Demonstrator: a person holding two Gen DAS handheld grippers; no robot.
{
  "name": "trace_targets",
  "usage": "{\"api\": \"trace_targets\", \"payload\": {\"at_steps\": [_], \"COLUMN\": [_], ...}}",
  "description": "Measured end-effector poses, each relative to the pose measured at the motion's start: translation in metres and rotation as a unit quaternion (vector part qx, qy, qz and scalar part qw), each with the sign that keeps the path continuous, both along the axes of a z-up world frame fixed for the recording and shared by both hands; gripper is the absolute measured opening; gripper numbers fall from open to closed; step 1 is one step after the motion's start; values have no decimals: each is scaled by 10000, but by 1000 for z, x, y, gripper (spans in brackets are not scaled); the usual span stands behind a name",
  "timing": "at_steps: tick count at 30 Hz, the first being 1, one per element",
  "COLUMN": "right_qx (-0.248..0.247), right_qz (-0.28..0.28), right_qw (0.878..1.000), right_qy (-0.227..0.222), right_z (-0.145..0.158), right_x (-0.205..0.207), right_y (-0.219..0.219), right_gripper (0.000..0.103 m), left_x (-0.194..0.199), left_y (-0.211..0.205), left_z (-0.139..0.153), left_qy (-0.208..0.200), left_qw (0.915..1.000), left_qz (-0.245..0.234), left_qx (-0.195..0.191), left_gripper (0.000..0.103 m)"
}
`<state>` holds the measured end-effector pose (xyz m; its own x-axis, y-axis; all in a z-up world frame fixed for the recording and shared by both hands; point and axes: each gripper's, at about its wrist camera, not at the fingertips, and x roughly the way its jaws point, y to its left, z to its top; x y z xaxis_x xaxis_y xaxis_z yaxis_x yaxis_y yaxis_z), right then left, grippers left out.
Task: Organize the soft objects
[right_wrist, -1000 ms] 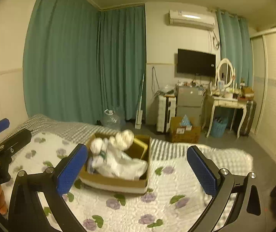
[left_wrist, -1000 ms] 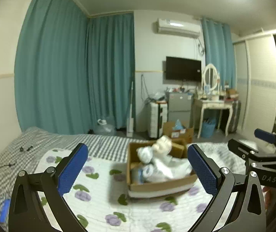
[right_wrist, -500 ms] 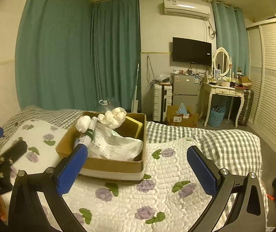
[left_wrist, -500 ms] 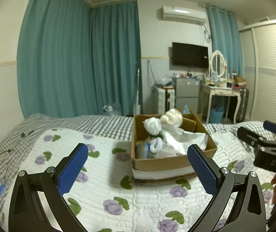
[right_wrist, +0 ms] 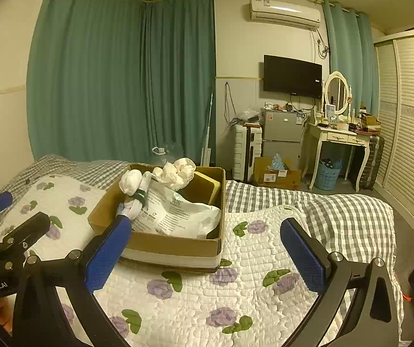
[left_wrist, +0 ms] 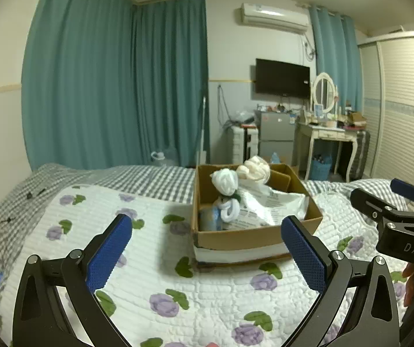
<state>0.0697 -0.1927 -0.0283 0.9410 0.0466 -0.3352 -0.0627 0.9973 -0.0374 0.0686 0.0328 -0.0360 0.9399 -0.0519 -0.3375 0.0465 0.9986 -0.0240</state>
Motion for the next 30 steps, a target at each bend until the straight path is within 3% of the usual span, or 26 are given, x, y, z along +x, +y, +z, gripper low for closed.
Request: {"api": "trace_targets", "payload": {"at_steps": [30], "right_qx": [-129], "right_qz": [-28], "right_qw": [9999], "right_qy": [-11], "right_z": [-4], "right_x": [0], "right_y": [5], "right_gripper": [103], "left_x": [0], "left_y": [3], "left_z": [-3], "left_qy": [87], "left_qw": [9999], "left_qz": [54], "left_qx": [-59], "left_gripper": [103]}}
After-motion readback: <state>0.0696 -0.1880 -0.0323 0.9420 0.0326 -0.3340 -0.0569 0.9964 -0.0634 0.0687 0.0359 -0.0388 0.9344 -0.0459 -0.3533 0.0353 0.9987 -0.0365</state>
